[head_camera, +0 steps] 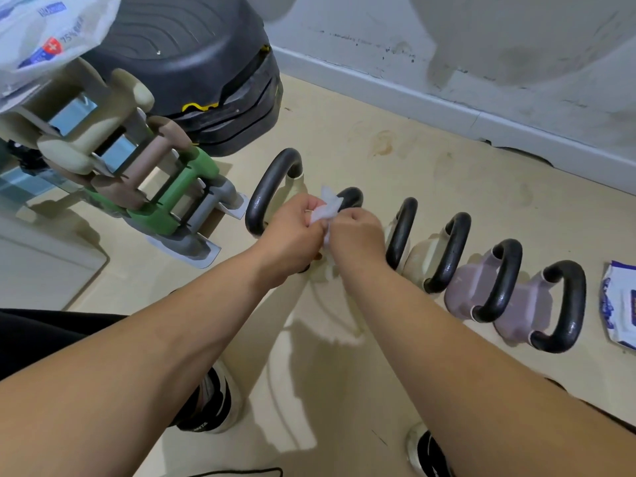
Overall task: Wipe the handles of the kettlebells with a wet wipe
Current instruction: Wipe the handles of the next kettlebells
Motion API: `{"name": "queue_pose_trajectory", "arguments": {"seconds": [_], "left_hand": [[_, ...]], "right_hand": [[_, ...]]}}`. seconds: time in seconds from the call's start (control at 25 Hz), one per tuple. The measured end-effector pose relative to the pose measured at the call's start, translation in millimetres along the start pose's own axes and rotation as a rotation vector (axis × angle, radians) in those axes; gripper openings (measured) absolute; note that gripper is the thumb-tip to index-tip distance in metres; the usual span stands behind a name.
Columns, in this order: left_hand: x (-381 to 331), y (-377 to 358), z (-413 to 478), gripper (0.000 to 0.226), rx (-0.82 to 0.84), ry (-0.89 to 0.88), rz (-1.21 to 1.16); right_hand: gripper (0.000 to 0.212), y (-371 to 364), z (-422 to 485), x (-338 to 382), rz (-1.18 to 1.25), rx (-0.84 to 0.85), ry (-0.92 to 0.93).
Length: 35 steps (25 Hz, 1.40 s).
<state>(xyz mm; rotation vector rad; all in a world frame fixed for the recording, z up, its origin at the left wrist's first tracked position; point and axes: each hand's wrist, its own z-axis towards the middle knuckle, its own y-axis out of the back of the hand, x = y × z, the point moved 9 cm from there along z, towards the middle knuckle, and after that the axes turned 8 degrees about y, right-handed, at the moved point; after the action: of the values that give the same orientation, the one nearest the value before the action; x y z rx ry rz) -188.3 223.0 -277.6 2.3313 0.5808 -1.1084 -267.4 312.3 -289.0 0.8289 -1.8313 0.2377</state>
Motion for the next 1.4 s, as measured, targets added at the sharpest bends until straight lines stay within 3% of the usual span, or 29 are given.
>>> {"name": "queue_pose_trajectory", "arguments": {"seconds": [0.08,0.12,0.24,0.36,0.44,0.52,0.6,0.76,0.96,1.16,1.4], "left_hand": [[-1,2,2,0.01,-0.001,-0.041,0.082],[-4,10,4,0.012,-0.065,-0.079,0.139],[-2,45,6,0.028,-0.292,-0.116,0.284],[38,59,14,0.029,-0.272,0.064,0.331],[59,56,20,0.029,-0.21,0.115,0.351],[65,56,25,0.015,-0.202,0.1,0.368],[61,59,28,0.013,-0.208,0.085,0.343],[59,64,25,0.041,-0.208,0.123,0.288],[65,63,25,0.034,-0.218,0.116,0.24],[63,54,26,0.044,-0.15,0.146,0.219],[66,49,37,0.043,-0.097,0.168,0.231]], "right_hand": [[0.024,-31,-8,-20,0.208,0.068,-0.263],[0.034,-43,-9,-23,0.346,0.045,-0.307],[0.062,-62,-3,-25,0.571,-0.079,-0.222],[0.048,-69,1,-39,0.589,-0.078,-0.398],[0.062,-70,11,-38,0.696,0.033,-0.504],[0.078,-60,31,-40,0.795,-0.011,-0.483],[0.07,-56,34,-39,0.837,-0.065,-0.467],[0.044,-67,2,-47,0.55,-0.124,-0.416],[0.06,-75,-22,-26,0.316,-0.085,-0.252],[0.062,-48,36,-4,0.091,-0.101,-0.101],[0.052,-19,94,-21,0.167,-0.057,-0.129]]}}
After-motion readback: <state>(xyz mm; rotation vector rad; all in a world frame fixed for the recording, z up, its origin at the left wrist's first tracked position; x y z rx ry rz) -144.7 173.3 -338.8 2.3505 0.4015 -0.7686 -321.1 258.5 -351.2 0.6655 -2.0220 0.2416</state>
